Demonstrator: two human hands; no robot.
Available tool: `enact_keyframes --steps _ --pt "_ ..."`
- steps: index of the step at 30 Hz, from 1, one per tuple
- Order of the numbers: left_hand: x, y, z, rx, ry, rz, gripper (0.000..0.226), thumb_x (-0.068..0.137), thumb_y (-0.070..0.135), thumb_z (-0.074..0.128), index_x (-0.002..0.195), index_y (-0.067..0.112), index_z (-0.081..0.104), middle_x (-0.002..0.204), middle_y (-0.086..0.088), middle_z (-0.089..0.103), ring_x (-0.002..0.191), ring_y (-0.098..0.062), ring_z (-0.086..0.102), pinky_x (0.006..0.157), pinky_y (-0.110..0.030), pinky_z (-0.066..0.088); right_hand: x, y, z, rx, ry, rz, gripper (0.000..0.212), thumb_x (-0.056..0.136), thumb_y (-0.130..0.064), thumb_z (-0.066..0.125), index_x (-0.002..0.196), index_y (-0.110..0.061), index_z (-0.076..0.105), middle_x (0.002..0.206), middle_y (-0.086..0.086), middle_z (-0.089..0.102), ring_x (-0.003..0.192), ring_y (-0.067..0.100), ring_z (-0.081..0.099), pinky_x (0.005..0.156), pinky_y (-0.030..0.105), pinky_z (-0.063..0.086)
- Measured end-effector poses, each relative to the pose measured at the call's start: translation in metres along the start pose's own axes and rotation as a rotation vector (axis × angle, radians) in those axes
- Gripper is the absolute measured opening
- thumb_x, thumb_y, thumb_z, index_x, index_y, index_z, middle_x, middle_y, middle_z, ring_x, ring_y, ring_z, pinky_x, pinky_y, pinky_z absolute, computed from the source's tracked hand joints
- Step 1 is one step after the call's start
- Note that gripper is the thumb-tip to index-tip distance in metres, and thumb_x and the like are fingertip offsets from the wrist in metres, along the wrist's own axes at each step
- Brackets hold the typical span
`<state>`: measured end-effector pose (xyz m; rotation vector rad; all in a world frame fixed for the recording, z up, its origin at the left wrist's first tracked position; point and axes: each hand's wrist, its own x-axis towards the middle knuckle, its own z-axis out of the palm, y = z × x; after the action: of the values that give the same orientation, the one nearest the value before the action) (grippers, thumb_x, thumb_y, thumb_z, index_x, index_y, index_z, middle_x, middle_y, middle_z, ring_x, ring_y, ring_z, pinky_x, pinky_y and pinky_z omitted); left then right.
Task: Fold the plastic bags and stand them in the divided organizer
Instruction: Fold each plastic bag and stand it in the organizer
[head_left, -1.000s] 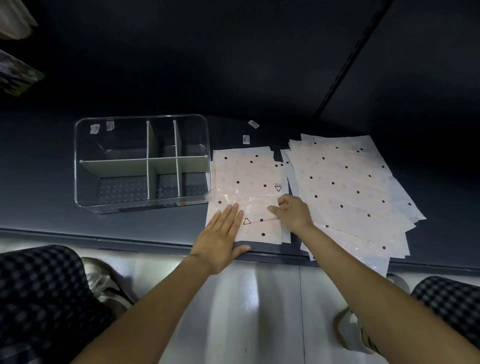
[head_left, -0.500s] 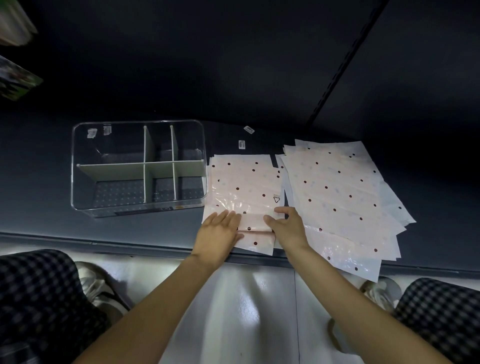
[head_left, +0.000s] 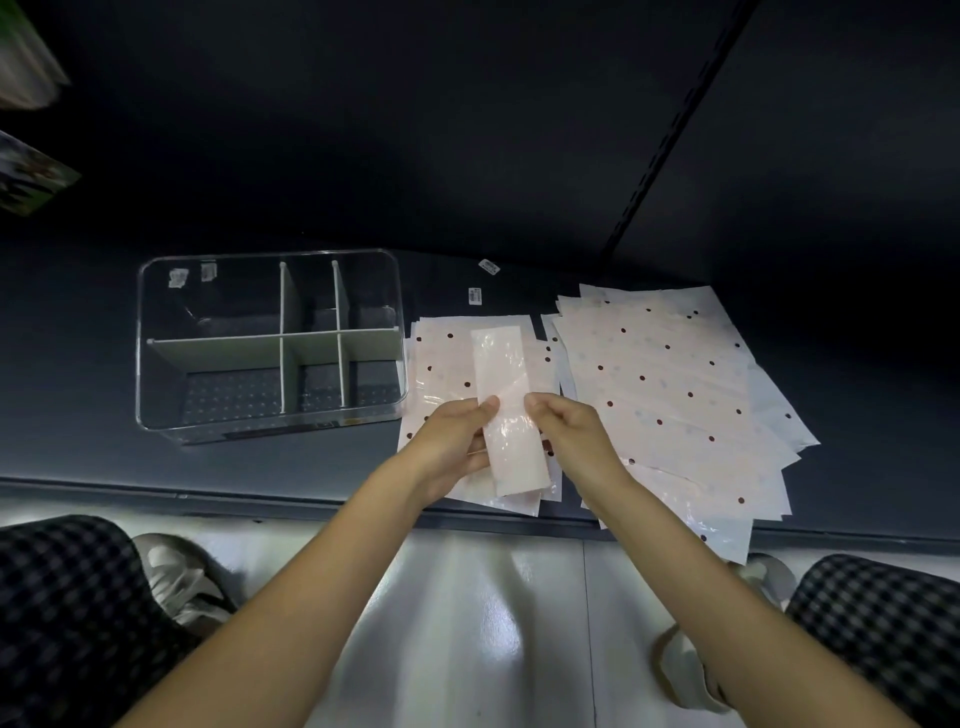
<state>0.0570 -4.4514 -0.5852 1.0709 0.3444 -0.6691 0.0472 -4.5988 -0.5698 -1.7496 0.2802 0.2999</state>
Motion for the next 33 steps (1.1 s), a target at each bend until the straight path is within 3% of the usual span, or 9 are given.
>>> enact_keyframes --steps 3,6,8,11,13,18,24,29,33 --pt "-0.002 -0.001 0.000 0.017 -0.014 -0.019 0.021 0.097 0.022 0.051 0.095 0.010 0.067 0.090 -0.005 0.074 0.083 -0.015 0.071 0.071 -0.026 0.057 -0.001 -0.001 -0.001 0.014 0.000 0.004 0.021 0.094 -0.015 0.055 0.097 0.001 0.069 0.088 0.007 0.069 0.072 0.008 0.062 0.068 0.014 0.049" --pt "-0.003 0.001 -0.002 0.108 0.072 0.032 0.014 0.094 0.013 0.056 0.086 0.008 0.067 0.085 -0.006 0.072 0.073 -0.011 0.070 0.064 -0.021 0.055 0.001 0.001 -0.005 0.039 0.027 0.041 0.018 0.092 -0.013 0.057 0.094 0.000 0.070 0.091 0.012 0.068 0.081 0.018 0.061 0.081 0.032 0.051" --pt "-0.003 0.002 -0.005 0.146 0.132 0.070 0.008 0.090 0.006 0.060 0.085 0.005 0.066 0.080 -0.007 0.069 0.064 -0.009 0.068 0.061 -0.019 0.055 0.001 0.003 -0.009 0.051 0.017 0.068 0.015 0.092 -0.013 0.058 0.089 -0.006 0.071 0.092 0.012 0.069 0.082 0.019 0.063 0.083 0.035 0.052" --pt "-0.004 0.002 -0.007 0.172 0.167 0.087 0.007 0.088 0.001 0.062 0.083 0.004 0.066 0.076 -0.007 0.066 0.058 -0.007 0.066 0.058 -0.018 0.055 0.002 0.003 -0.013 0.089 -0.036 0.101 0.012 0.090 -0.011 0.061 0.086 -0.011 0.072 0.087 0.004 0.072 0.078 0.014 0.067 0.070 0.023 0.055" --pt "-0.005 0.002 -0.007 0.187 0.195 0.112 0.006 0.086 0.001 0.063 0.084 0.006 0.065 0.077 -0.008 0.067 0.057 -0.007 0.065 0.057 -0.018 0.054 0.001 0.003 -0.014 0.103 -0.043 0.100 0.012 0.088 -0.008 0.063 0.097 -0.012 0.070 0.082 0.002 0.073 0.078 0.015 0.069 0.068 0.021 0.056" --pt "-0.006 0.001 -0.005 0.255 0.241 0.259 0.018 0.085 0.000 0.065 0.094 0.013 0.058 0.074 -0.011 0.068 0.064 -0.013 0.066 0.061 -0.021 0.054 0.000 0.004 -0.015 0.017 0.029 -0.029 0.045 0.084 -0.007 0.067 0.119 -0.032 0.054 0.071 0.002 0.070 0.062 0.004 0.063 0.064 0.015 0.052" --pt "-0.005 -0.003 -0.003 0.444 0.264 0.370 0.015 0.083 -0.001 0.067 0.088 0.012 0.071 0.077 -0.004 0.066 0.074 -0.014 0.061 0.076 -0.020 0.054 0.001 0.006 -0.015 -0.019 0.057 -0.067 0.014 0.081 -0.003 0.069 0.093 -0.011 0.073 0.082 0.006 0.072 0.074 0.012 0.066 0.072 0.021 0.056" --pt "-0.005 -0.005 -0.001 0.637 0.346 0.476 0.013 0.080 0.004 0.071 0.083 0.016 0.072 0.073 0.006 0.065 0.066 -0.001 0.056 0.069 -0.009 0.046 0.003 0.007 -0.013 -0.095 0.095 -0.093 0.014 0.082 -0.005 0.069 0.080 -0.019 0.073 0.077 -0.001 0.071 0.070 0.013 0.062 0.069 0.018 0.054" --pt "-0.006 -0.001 -0.002 0.764 0.359 0.530 0.012 0.081 0.008 0.070 0.077 0.019 0.069 0.080 0.007 0.061 0.069 -0.002 0.052 0.066 -0.012 0.042 0.004 0.006 -0.012 -0.252 0.107 -0.188 0.013 0.084 -0.010 0.067 0.081 -0.021 0.072 0.087 -0.008 0.062 0.072 -0.001 0.051 0.069 0.002 0.038"
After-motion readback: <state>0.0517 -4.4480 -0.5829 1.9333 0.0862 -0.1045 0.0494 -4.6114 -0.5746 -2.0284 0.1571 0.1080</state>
